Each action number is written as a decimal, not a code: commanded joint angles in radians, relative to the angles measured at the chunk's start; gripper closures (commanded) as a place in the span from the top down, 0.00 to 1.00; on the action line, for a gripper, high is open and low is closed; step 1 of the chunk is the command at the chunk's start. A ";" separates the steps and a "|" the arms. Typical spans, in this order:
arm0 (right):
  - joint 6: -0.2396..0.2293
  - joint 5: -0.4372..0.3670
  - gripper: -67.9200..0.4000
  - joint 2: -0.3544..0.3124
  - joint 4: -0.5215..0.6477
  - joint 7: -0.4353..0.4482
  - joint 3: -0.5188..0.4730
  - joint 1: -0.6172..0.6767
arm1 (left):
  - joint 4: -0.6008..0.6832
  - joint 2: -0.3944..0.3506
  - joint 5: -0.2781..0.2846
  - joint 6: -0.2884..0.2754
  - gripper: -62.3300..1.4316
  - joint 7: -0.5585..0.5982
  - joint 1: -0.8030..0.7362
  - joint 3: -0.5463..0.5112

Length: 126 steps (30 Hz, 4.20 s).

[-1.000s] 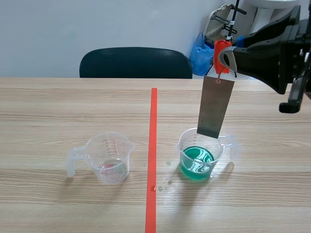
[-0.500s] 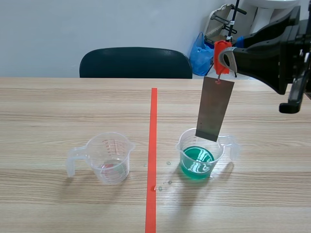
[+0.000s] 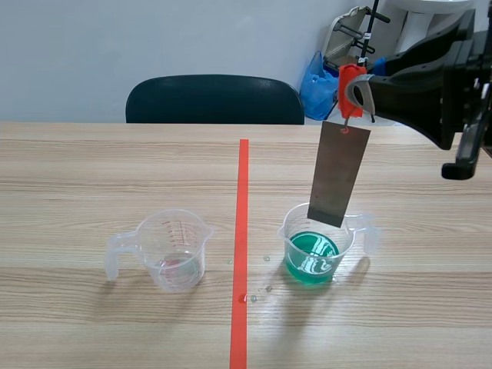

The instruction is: Do the redox reaction experiment

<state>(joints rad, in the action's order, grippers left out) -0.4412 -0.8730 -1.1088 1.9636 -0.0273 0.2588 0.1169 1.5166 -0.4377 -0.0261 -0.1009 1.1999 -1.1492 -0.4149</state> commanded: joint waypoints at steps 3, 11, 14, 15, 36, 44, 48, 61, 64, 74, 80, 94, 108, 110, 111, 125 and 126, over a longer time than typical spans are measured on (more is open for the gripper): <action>0.003 -0.014 0.02 -0.016 0.017 0.016 -0.018 -0.012 | 0.019 0.002 0.007 0.002 1.00 0.011 0.000 -0.012; 0.003 -0.014 0.02 -0.016 0.017 0.016 -0.018 -0.012 | 0.019 0.002 0.007 0.002 1.00 0.011 0.000 -0.012; 0.003 -0.014 0.02 -0.016 0.017 0.015 -0.018 -0.012 | 0.019 0.002 0.007 0.002 1.00 0.011 0.000 -0.012; 0.003 -0.014 0.02 -0.016 0.017 0.015 -0.018 -0.012 | 0.019 0.002 0.007 0.002 1.00 0.011 0.000 -0.012; 0.003 -0.014 0.02 -0.016 0.017 0.015 -0.018 -0.012 | 0.019 0.002 0.007 0.002 1.00 0.011 0.000 -0.012; 0.003 -0.014 0.02 -0.016 0.017 0.015 -0.018 -0.012 | 0.019 0.002 0.007 0.002 1.00 0.011 0.000 -0.012; 0.003 -0.014 0.02 -0.016 0.017 0.015 -0.018 -0.012 | 0.019 0.002 0.007 0.002 1.00 0.011 0.000 -0.012; 0.003 -0.014 0.02 -0.016 0.017 0.015 -0.018 -0.012 | 0.019 0.002 0.007 0.002 1.00 0.011 0.000 -0.012; 0.003 -0.014 0.02 -0.016 0.017 0.015 -0.018 -0.012 | 0.019 0.002 0.007 0.002 1.00 0.011 0.000 -0.012; 0.003 -0.014 0.02 -0.016 0.017 0.015 -0.018 -0.012 | 0.019 0.002 0.007 0.002 1.00 0.011 0.000 -0.012; 0.003 -0.014 0.02 -0.016 0.017 0.015 -0.018 -0.012 | 0.019 0.002 0.008 0.002 1.00 0.012 0.000 -0.012; 0.003 -0.014 0.02 -0.016 0.017 0.015 -0.018 -0.012 | 0.019 -0.047 0.063 -0.004 0.84 0.007 0.000 -0.012; 0.003 -0.014 0.02 -0.016 0.017 0.015 -0.018 -0.012 | 0.019 -0.367 0.178 -0.498 0.06 -0.226 0.226 0.134; 0.003 -0.014 0.02 -0.016 0.017 0.015 -0.018 -0.012 | 0.019 -0.396 0.270 -0.497 0.06 -0.328 0.314 0.217; 0.003 -0.014 0.02 -0.016 0.017 0.015 -0.018 -0.012 | 0.019 -0.406 0.307 -0.497 0.06 -0.372 0.360 0.261; 0.003 -0.014 0.02 -0.016 0.017 0.015 -0.018 -0.012 | -0.005 -0.326 0.489 -0.417 0.06 -0.774 1.002 0.913; 0.003 -0.014 0.02 -0.016 0.017 0.015 -0.018 -0.012 | -0.015 -0.307 0.501 -0.407 0.06 -0.797 1.039 0.950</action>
<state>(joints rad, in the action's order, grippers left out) -0.4412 -0.8764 -1.1088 1.9636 -0.0269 0.2588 0.1169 1.5047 -0.7628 0.4595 -0.5114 0.3985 -0.1127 0.5434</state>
